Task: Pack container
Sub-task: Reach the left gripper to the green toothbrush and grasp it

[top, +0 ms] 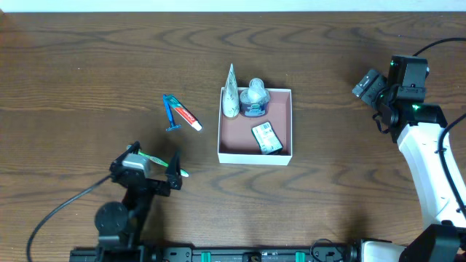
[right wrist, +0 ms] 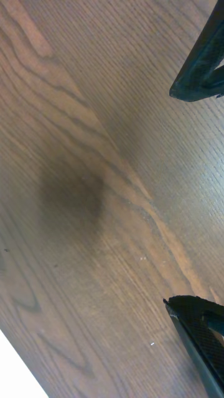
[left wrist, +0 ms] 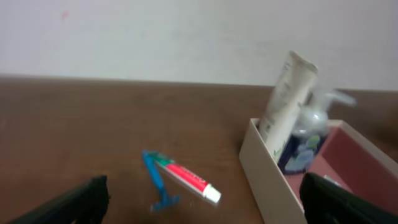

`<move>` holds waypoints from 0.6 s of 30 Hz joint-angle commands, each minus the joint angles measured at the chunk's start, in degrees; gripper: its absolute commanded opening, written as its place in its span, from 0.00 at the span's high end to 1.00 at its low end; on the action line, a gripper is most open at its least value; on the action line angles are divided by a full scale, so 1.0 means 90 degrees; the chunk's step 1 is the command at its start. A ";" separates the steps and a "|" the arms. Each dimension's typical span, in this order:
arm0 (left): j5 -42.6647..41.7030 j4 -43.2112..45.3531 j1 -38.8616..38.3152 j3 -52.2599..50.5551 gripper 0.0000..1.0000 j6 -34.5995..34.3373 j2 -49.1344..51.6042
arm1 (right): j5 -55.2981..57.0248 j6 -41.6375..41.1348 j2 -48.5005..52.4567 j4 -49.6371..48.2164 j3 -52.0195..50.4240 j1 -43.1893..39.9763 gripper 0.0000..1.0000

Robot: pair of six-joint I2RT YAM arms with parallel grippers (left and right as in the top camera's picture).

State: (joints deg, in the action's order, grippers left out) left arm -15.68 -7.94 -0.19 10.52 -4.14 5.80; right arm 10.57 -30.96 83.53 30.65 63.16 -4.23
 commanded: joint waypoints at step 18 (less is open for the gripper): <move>-0.0512 -0.5581 0.0335 0.5654 0.02 -0.0427 0.6363 | 0.0131 0.0015 0.0002 0.0005 0.0041 -0.0046 0.01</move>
State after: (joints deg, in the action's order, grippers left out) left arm -17.30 -58.06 2.57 61.30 -7.55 59.75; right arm 10.61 -30.96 83.53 30.65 63.16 -4.27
